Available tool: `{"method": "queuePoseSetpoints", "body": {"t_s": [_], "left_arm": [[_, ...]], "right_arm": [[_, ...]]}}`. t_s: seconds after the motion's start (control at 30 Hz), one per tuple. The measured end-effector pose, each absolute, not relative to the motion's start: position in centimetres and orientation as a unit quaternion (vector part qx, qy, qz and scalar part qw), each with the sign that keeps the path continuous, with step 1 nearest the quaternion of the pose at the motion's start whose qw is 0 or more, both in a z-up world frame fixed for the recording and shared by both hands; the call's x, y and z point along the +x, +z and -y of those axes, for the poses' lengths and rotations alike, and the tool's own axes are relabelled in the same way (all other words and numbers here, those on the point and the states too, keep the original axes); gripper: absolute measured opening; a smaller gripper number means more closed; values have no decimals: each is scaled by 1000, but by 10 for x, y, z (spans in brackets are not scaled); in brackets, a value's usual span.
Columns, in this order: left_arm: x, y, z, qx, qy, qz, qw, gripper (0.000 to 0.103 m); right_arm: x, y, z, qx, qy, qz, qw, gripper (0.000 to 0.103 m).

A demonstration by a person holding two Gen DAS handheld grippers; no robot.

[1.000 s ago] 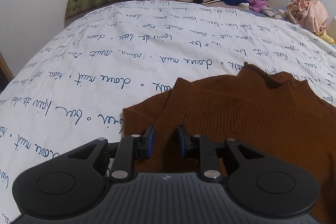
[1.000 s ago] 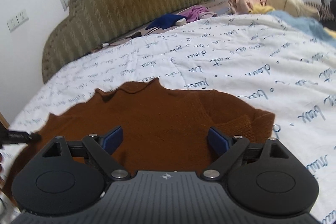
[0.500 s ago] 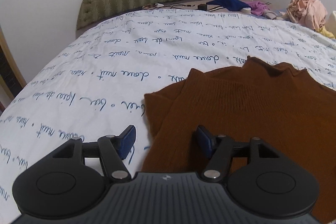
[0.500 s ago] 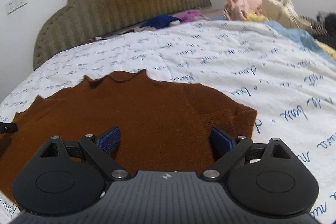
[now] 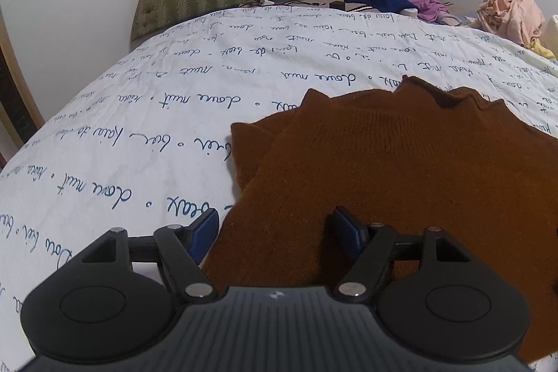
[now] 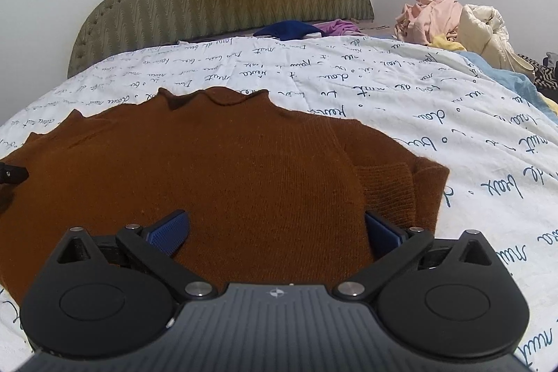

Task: Fold small clothes

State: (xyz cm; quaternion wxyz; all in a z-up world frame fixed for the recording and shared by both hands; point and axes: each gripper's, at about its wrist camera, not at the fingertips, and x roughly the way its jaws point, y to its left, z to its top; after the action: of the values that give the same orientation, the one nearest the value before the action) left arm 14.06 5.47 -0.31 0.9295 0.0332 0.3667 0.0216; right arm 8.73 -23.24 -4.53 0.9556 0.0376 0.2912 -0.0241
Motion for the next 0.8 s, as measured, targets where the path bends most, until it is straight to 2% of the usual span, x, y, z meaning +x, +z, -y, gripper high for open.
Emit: {"method": "queuePoseSetpoints", "body": {"t_s": [0.13, 0.47, 0.63, 0.8], "left_arm": [[136, -10, -57, 24, 34, -356, 934, 82], [123, -27, -60, 7, 59, -305, 951, 95], [123, -30, -69, -26, 65, -307, 949, 102], [122, -31, -73, -43, 62, -306, 949, 103]], "right_arm": [[86, -46, 233, 39, -24, -287, 957, 103], [86, -46, 232, 38, -28, -287, 957, 103], [85, -46, 233, 43, -27, -285, 957, 103], [84, -45, 234, 45, -26, -284, 957, 103]]}}
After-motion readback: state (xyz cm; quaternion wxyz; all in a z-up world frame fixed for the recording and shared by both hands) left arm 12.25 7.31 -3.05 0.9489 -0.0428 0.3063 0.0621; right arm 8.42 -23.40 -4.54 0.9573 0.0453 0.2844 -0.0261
